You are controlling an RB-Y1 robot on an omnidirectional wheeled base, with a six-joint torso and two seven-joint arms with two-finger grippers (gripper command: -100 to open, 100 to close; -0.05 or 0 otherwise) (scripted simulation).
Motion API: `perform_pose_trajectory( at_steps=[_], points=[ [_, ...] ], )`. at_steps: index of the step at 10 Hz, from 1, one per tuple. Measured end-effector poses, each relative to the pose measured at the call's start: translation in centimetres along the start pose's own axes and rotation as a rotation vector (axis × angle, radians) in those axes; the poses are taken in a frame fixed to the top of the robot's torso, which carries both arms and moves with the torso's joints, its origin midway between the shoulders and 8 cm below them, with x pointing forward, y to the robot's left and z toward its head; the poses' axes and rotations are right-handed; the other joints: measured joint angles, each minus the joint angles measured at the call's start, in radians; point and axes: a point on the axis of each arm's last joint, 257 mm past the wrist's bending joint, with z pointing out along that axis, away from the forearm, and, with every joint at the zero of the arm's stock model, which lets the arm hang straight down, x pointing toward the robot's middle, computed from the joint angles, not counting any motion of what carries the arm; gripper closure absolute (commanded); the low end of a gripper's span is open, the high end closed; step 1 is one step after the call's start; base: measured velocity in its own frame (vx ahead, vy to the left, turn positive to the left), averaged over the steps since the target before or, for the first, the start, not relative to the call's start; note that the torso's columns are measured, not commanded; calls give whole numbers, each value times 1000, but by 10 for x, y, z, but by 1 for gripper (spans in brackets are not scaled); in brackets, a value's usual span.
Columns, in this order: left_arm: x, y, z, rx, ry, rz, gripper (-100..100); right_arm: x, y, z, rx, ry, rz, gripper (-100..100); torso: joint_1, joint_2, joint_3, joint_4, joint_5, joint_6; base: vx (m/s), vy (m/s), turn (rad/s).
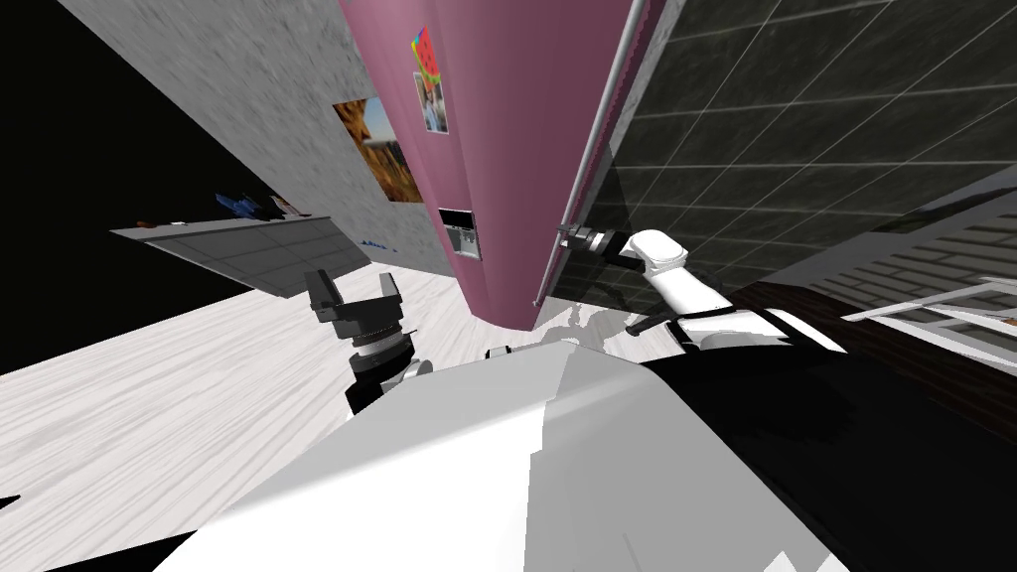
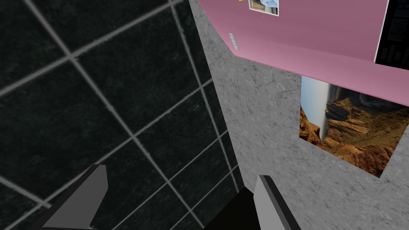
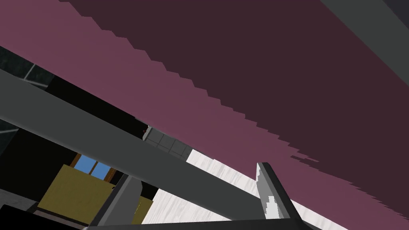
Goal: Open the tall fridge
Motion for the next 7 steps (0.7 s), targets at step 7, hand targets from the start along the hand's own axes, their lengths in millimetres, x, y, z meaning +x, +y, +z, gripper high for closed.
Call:
perform_pose_trajectory(
  at_steps=[7],
  points=[
    [0,0,0,0,0,0,0,36,39,-21,-102,105,20,100,-8,-10,-8,2,3,-11,-146,333,-108]
  ],
)
